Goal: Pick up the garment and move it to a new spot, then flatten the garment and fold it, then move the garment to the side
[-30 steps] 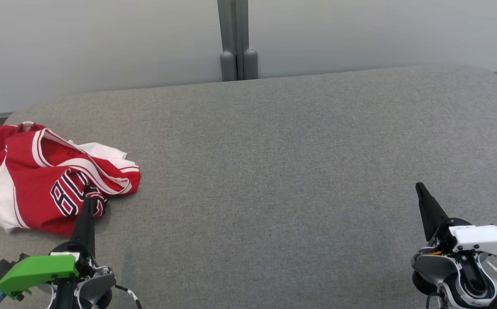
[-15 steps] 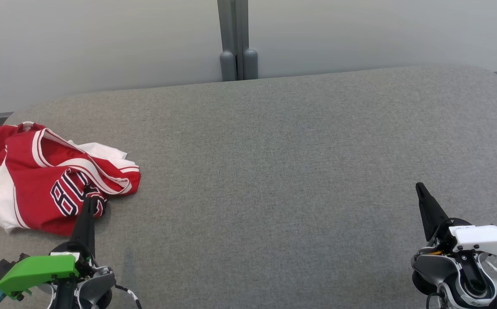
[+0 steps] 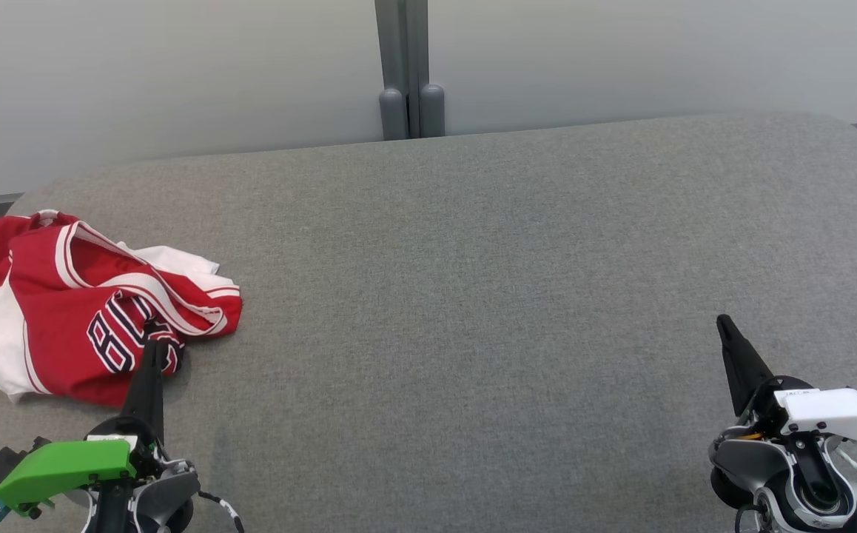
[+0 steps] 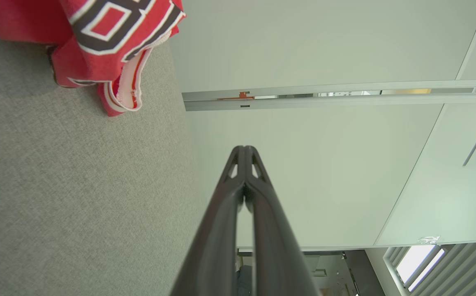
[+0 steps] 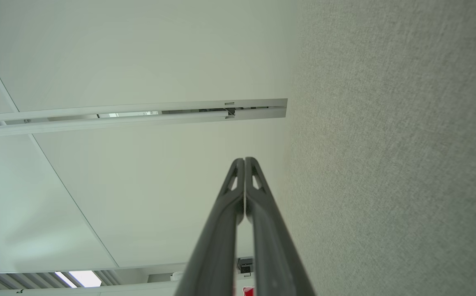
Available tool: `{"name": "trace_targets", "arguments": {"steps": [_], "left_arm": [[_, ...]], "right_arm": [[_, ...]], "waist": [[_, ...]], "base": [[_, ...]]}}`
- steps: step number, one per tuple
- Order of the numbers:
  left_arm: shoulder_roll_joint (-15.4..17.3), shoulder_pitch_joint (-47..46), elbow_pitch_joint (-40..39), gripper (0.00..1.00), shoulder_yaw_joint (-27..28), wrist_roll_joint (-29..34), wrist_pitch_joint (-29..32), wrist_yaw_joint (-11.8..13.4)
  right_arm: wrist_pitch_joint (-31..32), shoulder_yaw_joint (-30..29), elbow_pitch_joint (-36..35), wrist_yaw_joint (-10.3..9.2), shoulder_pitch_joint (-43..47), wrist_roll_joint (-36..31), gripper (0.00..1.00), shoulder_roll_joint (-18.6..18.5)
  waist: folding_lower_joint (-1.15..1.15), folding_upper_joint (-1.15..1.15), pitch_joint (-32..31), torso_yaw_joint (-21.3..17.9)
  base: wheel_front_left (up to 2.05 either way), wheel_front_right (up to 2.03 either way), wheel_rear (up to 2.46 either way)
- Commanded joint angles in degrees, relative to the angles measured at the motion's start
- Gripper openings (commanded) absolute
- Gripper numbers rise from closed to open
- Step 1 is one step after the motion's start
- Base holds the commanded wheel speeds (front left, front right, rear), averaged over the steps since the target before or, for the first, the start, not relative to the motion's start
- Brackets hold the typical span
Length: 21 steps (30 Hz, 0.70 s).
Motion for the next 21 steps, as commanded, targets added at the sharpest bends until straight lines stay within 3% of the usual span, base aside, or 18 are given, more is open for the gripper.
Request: {"name": "trace_targets", "arguments": {"steps": [1,21], "left_arm": [[0.41,-0.70,-0.09,0.00,0.12,-0.02,0.19,-0.21],[0.41,-0.71,-0.09,0.00,0.12,-0.02,0.19,-0.21]], "right_arm": [[0.18,-0.05,-0.29,0.05,0.47,0.43,0.00,-0.06],[0.18,-0.04,-0.29,0.05,0.47,0.43,0.00,-0.06]], "waist": [[0.00,0.00,0.00,0.00],[0.00,0.00,0.00,0.00]], "base": [[0.00,0.00,0.00],[0.00,0.00,0.00]]}}
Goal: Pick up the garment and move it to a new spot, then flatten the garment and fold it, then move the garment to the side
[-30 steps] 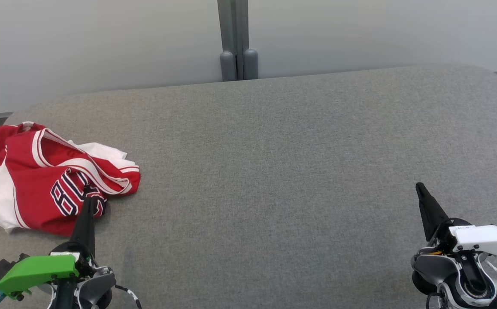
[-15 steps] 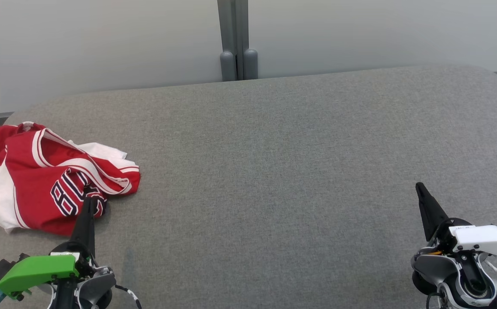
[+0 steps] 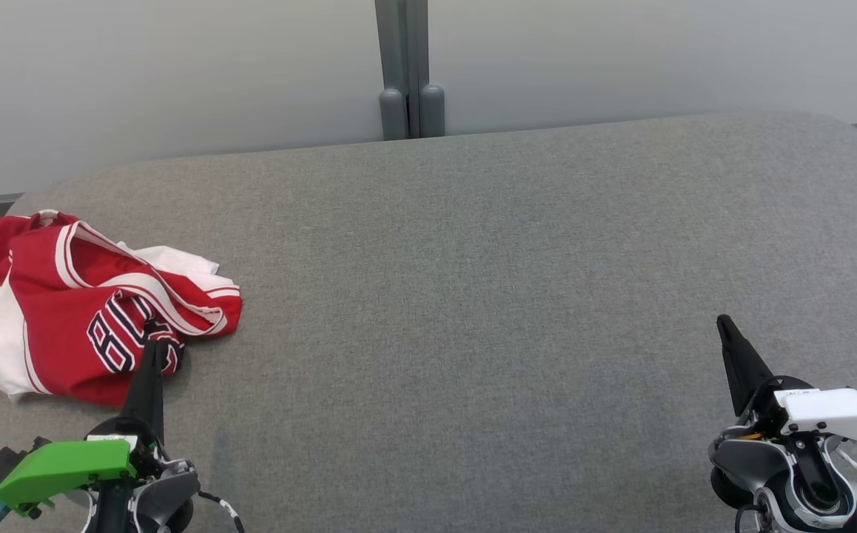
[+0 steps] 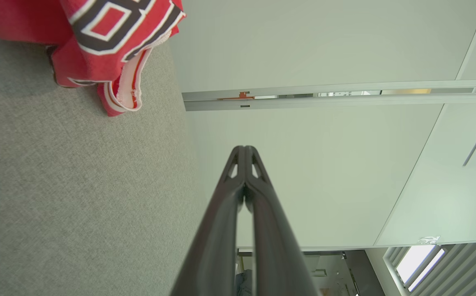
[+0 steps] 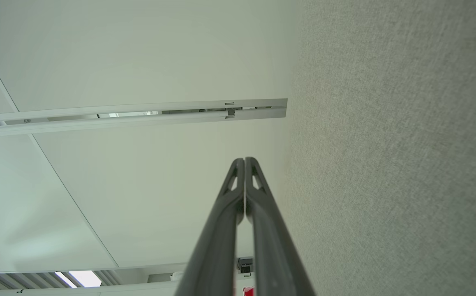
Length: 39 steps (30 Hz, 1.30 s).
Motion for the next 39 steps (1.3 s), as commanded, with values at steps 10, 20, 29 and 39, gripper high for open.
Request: {"name": "trace_targets", "arguments": {"steps": [10,20,29,39], "left_arm": [[0.41,-0.71,-0.09,0.00,0.12,-0.02,0.19,-0.21],[0.41,-0.71,-0.09,0.00,0.12,-0.02,0.19,-0.21],[0.41,-0.71,-0.09,0.00,0.12,-0.02,0.19,-0.21],[0.41,-0.71,-0.09,0.00,0.12,-0.01,0.19,-0.21]], "right_arm": [[0.18,-0.04,-0.29,0.05,0.47,0.43,0.00,-0.06],[0.18,-0.04,-0.29,0.05,0.47,0.43,0.00,-0.06],[0.18,-0.04,-0.29,0.05,0.47,0.43,0.00,-0.06],[0.18,-0.04,-0.29,0.05,0.47,0.43,0.00,-0.06]], "waist": [[0.00,0.00,0.00,0.00],[0.00,0.00,0.00,0.00],[0.00,0.00,0.00,0.00],[0.00,0.00,0.00,0.00]], "base": [[0.00,0.00,0.00],[0.00,0.00,0.00],[0.00,0.00,0.00],[0.00,0.00,0.00]]}}
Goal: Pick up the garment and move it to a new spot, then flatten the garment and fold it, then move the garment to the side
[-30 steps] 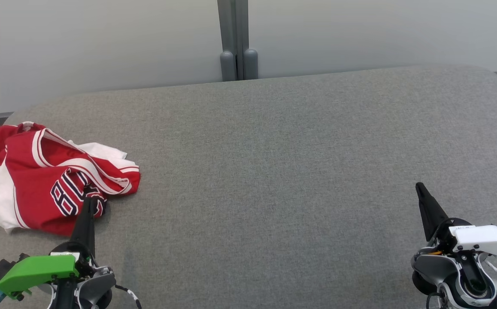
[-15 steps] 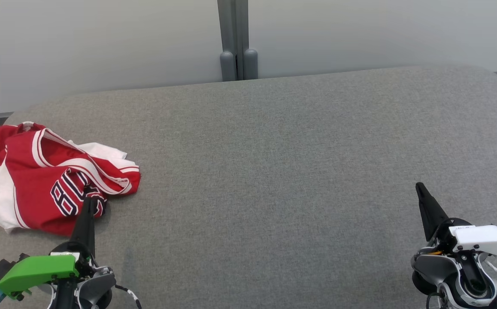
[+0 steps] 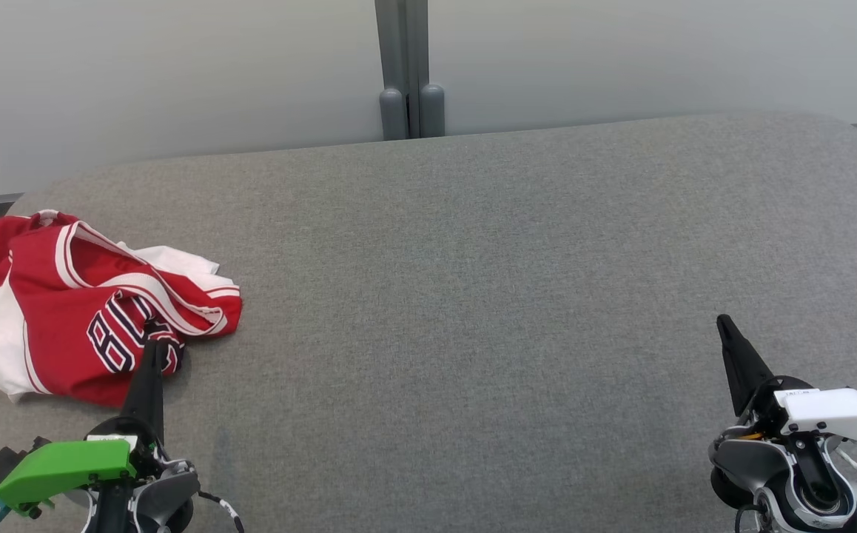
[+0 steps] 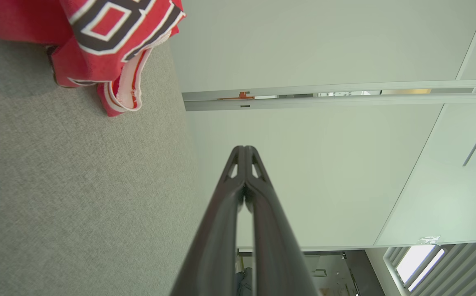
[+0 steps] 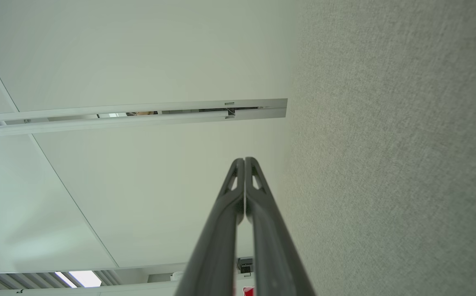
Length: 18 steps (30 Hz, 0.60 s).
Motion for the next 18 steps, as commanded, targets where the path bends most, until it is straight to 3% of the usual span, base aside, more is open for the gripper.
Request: {"name": "trace_targets", "arguments": {"steps": [1,18], "left_arm": [[0.41,-0.71,-0.09,0.00,0.12,-0.01,0.19,-0.21],[0.41,-0.71,-0.09,0.00,0.12,-0.01,0.19,-0.21]], "right_arm": [[0.18,-0.04,-0.29,0.05,0.47,0.43,0.00,-0.06],[0.18,-0.04,-0.29,0.05,0.48,0.43,0.00,-0.06]], "waist": [[0.00,0.00,0.00,0.00],[0.00,0.00,0.00,0.00]], "base": [[0.00,0.00,0.00],[0.00,0.00,0.00]]}}
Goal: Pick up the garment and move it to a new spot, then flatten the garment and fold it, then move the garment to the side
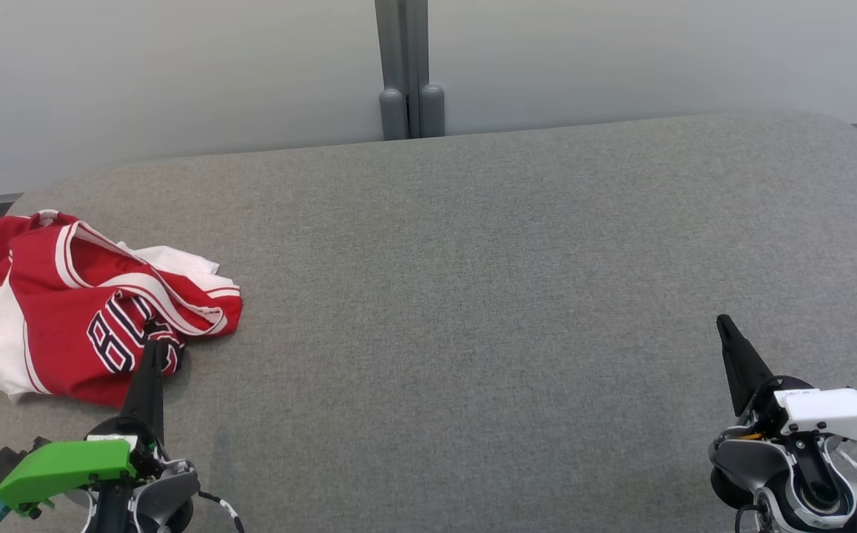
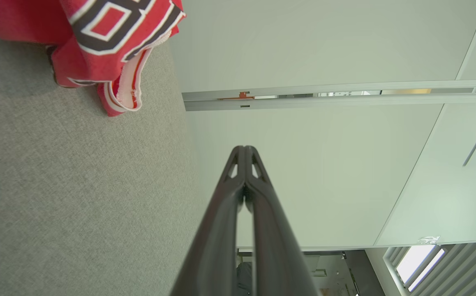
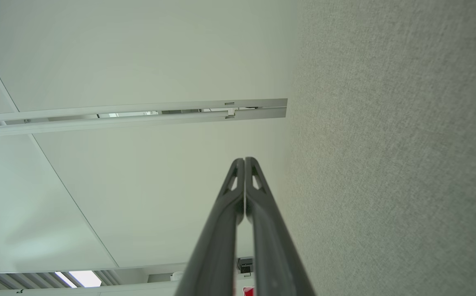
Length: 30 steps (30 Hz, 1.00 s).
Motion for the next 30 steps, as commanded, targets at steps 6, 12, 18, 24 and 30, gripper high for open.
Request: {"name": "trace_targets", "arguments": {"steps": [6,12,18,24,30], "left_arm": [[0.41,-0.70,-0.09,0.00,0.12,-0.01,0.19,-0.21],[0.41,-0.70,-0.09,0.00,0.12,-0.01,0.19,-0.21],[0.41,-0.70,-0.09,0.00,0.12,-0.01,0.19,-0.21],[0.41,-0.70,-0.09,0.00,0.12,-0.01,0.19,-0.21],[-0.38,1.03,1.50,1.00,-0.16,0.00,-0.06,0.09]], "right_arm": [[0.18,-0.04,-0.29,0.05,0.48,0.43,0.00,-0.06],[0.18,-0.04,-0.29,0.05,0.48,0.43,0.00,-0.06],[0.18,-0.04,-0.29,0.05,0.48,0.43,0.00,-0.06],[0.18,-0.04,-0.29,0.05,0.48,0.43,0.00,-0.06],[-0.03,0.09,1.36,-0.02,0.81,-0.04,1.00,0.35]], "waist": [[0.00,0.00,0.00,0.00],[0.00,0.00,0.00,0.00],[0.00,0.00,0.00,0.00],[0.00,0.00,0.00,0.00],[0.00,0.00,0.00,0.00]], "base": [[0.00,0.00,0.00],[0.00,0.00,0.00],[0.00,0.00,0.00],[0.00,0.00,0.00],[0.00,0.00,0.00]]}}
